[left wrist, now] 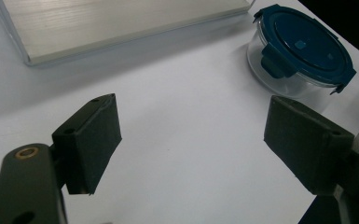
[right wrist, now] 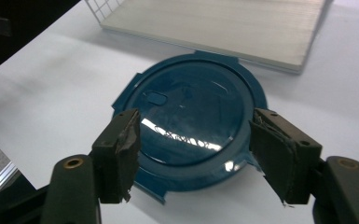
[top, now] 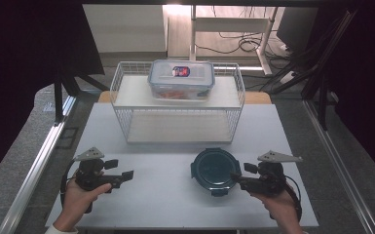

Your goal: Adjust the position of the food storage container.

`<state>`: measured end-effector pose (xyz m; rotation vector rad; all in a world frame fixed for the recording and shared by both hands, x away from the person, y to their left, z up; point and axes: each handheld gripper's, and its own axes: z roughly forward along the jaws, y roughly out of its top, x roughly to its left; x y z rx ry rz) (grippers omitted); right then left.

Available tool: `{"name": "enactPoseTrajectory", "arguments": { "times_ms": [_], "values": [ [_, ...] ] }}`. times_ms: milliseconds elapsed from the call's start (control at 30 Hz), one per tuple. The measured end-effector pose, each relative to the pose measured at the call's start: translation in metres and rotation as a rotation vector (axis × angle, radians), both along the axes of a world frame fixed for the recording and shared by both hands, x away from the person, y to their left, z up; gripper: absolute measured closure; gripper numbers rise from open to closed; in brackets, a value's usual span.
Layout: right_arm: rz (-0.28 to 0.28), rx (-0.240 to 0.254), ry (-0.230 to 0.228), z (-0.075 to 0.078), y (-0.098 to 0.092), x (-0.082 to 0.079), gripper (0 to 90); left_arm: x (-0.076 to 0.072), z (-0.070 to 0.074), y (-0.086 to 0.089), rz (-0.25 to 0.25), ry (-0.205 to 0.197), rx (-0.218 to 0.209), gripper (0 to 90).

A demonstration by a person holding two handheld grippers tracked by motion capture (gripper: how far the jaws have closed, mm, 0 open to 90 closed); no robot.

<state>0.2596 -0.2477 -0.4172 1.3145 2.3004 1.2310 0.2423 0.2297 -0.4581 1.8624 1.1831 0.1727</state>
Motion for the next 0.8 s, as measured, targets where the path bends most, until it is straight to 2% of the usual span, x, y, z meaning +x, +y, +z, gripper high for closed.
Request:
{"name": "enactPoseTrajectory", "arguments": {
  "times_ms": [200,400,533,633,800],
  "values": [
    [-0.046,-0.032,-0.006,0.001,-0.011,0.002,40.7,-0.001,-0.003,-0.002,0.002,0.004,0.006,18.1],
    [-0.074,-0.080,0.012,-0.005,-0.016,0.011,48.1,0.000,-0.007,-0.008,-0.021,0.016,0.015,18.0],
    [-0.087,-0.115,0.027,-0.008,-0.017,0.019,60.1,0.001,-0.009,-0.006,-0.018,0.026,0.017,18.0],
    [-0.112,-0.168,0.041,-0.013,-0.018,0.027,68.4,0.002,-0.010,-0.005,-0.014,0.030,0.017,18.0],
    [-0.149,-0.217,0.096,-0.025,-0.021,0.047,83.3,0.003,-0.012,-0.005,-0.014,0.040,0.021,18.1]
  ]
}}
